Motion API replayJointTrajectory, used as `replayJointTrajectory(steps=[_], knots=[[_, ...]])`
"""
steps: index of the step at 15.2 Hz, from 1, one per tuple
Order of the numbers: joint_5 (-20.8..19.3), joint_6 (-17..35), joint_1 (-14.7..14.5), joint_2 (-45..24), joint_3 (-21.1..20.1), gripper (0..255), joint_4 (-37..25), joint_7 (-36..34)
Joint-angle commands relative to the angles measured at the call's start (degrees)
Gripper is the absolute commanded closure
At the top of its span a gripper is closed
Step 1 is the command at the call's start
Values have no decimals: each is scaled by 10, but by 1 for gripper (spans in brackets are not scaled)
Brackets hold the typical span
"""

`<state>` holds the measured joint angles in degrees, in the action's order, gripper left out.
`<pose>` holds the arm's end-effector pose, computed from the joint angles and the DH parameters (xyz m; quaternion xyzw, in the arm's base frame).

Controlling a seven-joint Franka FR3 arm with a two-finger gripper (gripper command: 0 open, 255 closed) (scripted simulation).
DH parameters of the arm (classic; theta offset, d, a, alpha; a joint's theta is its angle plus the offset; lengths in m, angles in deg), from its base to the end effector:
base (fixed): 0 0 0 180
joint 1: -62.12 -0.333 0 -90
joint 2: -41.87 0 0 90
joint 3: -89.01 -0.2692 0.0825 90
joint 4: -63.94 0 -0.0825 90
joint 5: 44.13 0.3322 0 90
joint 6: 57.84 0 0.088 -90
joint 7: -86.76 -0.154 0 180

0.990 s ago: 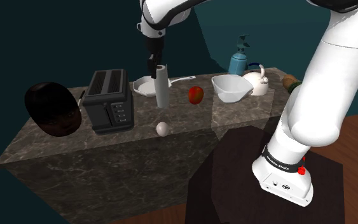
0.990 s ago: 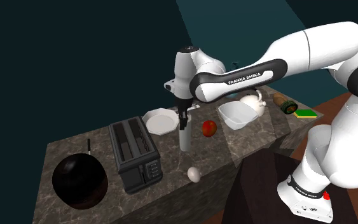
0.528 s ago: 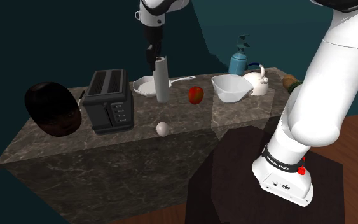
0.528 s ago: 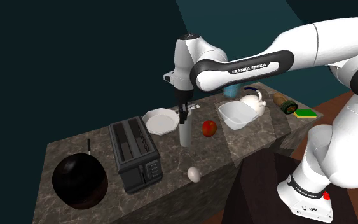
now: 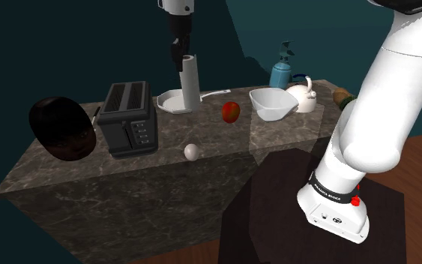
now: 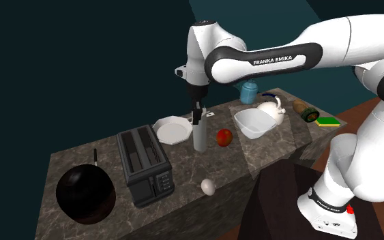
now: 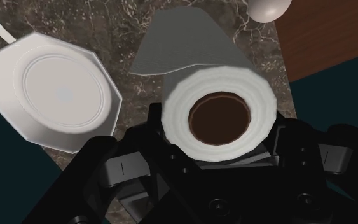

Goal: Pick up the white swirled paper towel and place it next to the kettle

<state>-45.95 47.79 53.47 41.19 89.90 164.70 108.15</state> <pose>0.5224 0.0672 0.4691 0.9661 0.2550 0.0345 0.0198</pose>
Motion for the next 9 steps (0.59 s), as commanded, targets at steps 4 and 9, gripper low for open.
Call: replayJointTrajectory(steps=[4, 9], knots=[[0, -39, 0, -3, 0, 255, -42, 0], [1, -79, 0, -9, 0, 255, -88, 2]])
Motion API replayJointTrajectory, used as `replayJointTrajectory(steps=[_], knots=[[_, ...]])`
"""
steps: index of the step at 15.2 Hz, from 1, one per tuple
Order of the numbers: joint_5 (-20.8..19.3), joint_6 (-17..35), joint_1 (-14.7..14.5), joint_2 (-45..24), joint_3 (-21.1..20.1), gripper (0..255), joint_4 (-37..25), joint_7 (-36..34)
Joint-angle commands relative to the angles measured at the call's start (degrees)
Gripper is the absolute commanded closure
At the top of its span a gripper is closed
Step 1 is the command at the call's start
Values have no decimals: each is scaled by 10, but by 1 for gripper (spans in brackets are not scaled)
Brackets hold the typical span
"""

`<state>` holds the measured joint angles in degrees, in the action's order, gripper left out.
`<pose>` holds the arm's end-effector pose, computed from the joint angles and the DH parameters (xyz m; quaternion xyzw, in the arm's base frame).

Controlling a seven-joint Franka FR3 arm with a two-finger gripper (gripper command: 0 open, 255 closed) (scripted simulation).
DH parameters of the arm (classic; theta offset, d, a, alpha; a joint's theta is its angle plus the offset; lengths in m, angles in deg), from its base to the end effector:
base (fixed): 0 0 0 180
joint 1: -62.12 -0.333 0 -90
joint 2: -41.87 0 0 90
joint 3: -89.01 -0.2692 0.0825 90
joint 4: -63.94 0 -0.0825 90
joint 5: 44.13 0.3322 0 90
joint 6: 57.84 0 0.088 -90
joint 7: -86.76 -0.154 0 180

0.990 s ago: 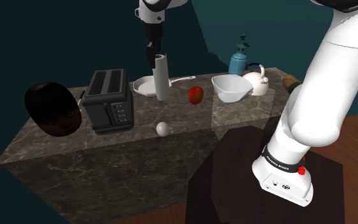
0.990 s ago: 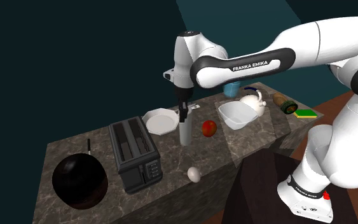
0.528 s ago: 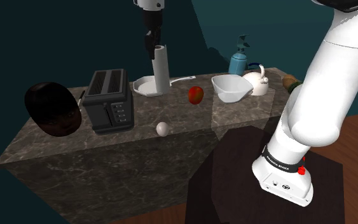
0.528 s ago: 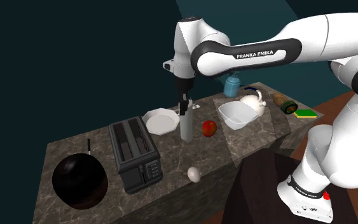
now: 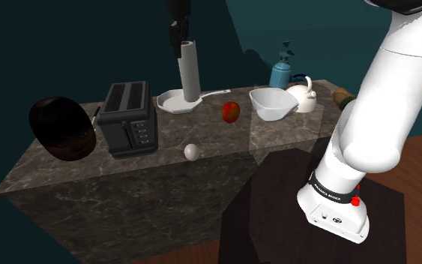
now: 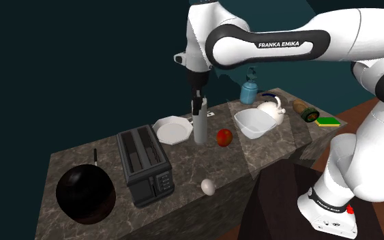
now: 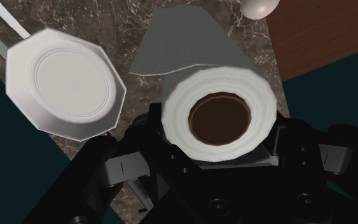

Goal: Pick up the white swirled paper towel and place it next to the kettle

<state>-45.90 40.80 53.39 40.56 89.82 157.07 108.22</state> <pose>0.5208 0.0682 0.5097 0.9661 0.2551 0.0346 0.0197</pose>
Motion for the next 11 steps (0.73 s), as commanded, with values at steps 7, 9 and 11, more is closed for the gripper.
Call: replayJointTrajectory(steps=[7, 9, 11], knots=[[0, -68, 0, -17, 0, 255, -85, 3], [0, -86, 0, -23, 0, 255, -108, 3], [1, -104, 0, -30, 0, 255, -133, 4]])
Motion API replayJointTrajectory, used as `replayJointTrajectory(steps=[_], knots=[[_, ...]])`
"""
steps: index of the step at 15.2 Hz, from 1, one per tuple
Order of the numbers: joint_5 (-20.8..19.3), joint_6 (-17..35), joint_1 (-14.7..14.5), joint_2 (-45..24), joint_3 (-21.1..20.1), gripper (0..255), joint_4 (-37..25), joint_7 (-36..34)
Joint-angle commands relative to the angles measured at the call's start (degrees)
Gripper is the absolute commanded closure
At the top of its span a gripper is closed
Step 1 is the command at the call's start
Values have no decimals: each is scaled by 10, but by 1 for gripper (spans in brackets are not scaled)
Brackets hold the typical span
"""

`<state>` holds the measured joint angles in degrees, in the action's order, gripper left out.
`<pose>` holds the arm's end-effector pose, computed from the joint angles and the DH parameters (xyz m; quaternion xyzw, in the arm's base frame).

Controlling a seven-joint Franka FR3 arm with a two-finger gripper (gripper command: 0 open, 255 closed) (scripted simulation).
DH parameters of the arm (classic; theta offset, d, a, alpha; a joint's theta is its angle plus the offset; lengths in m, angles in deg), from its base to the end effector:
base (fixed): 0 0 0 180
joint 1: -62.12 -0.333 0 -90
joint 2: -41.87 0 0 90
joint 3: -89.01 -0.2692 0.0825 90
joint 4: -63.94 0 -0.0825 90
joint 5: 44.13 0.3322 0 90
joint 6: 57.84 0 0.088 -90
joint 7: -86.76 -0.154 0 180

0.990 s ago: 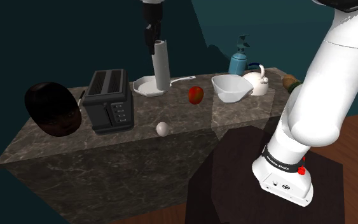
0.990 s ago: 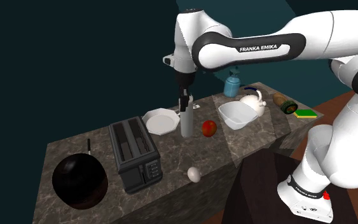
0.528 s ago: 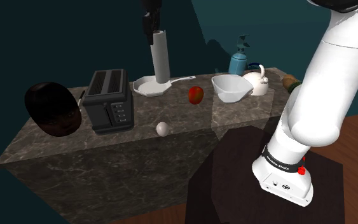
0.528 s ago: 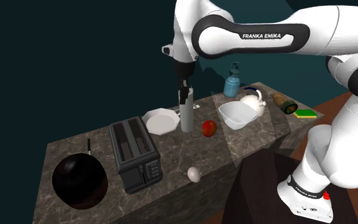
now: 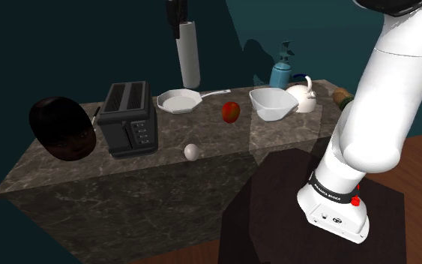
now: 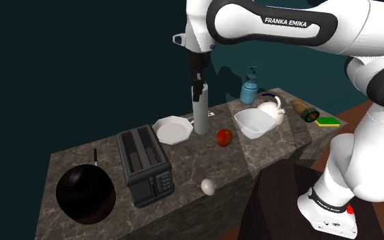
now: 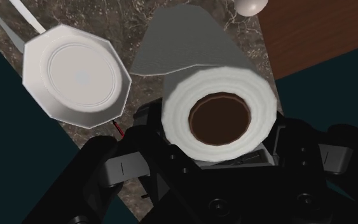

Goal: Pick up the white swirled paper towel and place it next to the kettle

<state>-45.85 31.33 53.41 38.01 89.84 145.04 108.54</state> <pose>0.5188 0.0673 0.5604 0.9661 0.2550 0.0346 0.0198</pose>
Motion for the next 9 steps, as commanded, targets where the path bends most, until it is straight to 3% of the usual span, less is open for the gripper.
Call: replayJointTrajectory(steps=[1, 5, 9], knots=[[0, -18, 0, -8, 0, 255, -26, 1], [0, -54, 0, -24, 0, 255, -78, 2], [2, -33, 22, 49, 19, 255, 15, 41]])
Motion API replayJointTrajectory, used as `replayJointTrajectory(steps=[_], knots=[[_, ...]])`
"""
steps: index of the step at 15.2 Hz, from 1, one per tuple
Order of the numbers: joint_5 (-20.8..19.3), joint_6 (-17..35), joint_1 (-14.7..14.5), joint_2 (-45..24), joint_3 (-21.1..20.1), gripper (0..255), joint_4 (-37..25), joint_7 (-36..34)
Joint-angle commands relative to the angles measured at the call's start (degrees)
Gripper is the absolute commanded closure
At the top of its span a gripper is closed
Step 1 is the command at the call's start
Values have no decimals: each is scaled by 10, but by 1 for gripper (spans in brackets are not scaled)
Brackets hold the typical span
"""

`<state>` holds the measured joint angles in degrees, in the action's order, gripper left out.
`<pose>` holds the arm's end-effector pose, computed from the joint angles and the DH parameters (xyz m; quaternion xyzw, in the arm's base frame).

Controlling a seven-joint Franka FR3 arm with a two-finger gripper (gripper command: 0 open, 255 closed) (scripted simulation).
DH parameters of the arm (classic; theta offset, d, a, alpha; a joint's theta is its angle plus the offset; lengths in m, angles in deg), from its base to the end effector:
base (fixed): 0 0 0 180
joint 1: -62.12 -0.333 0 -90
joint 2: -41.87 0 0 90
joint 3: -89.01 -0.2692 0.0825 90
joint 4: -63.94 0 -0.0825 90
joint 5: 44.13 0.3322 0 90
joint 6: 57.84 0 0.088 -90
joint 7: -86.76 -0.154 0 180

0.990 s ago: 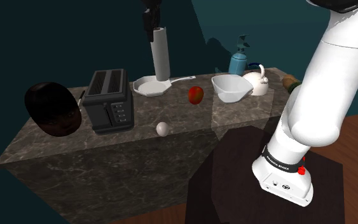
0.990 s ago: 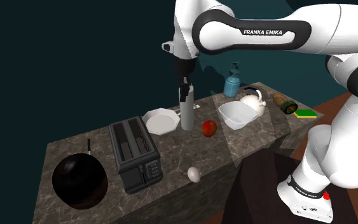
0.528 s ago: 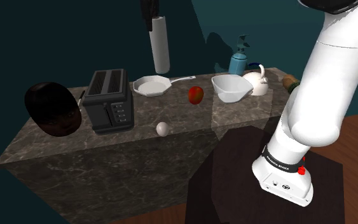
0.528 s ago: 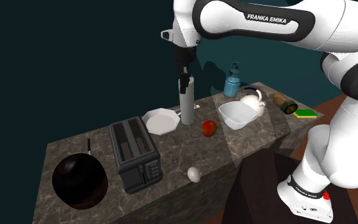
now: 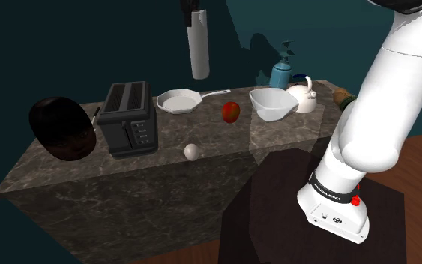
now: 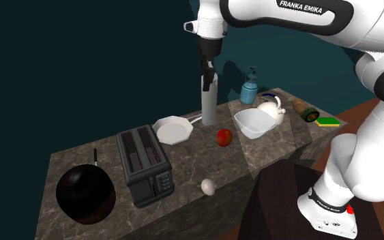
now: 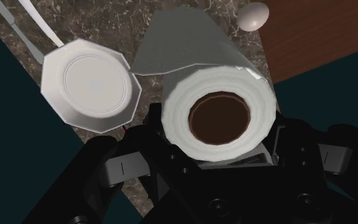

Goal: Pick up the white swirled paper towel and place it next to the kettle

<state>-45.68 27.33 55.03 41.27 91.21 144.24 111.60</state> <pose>0.4980 0.0383 0.5884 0.9662 0.2548 0.0343 0.0199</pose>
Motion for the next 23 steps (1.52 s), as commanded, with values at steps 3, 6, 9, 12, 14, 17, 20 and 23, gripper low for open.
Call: replayJointTrajectory(steps=[3, 6, 9, 12, 14, 17, 20, 23], knots=[[-1, 15, 20, 63, 22, 255, 77, 42], [-5, 20, 35, 105, 40, 255, 123, 74], [-11, 22, 49, 141, 60, 255, 160, 107], [-19, 22, 62, 173, 81, 255, 189, 142], [-25, 21, 72, 191, 96, 255, 205, 165], [-35, 18, 85, 215, 120, 255, 224, 201], [-46, 14, 99, 234, 145, 255, 237, 239], [-58, 11, 111, 248, 173, 255, 244, 277]])
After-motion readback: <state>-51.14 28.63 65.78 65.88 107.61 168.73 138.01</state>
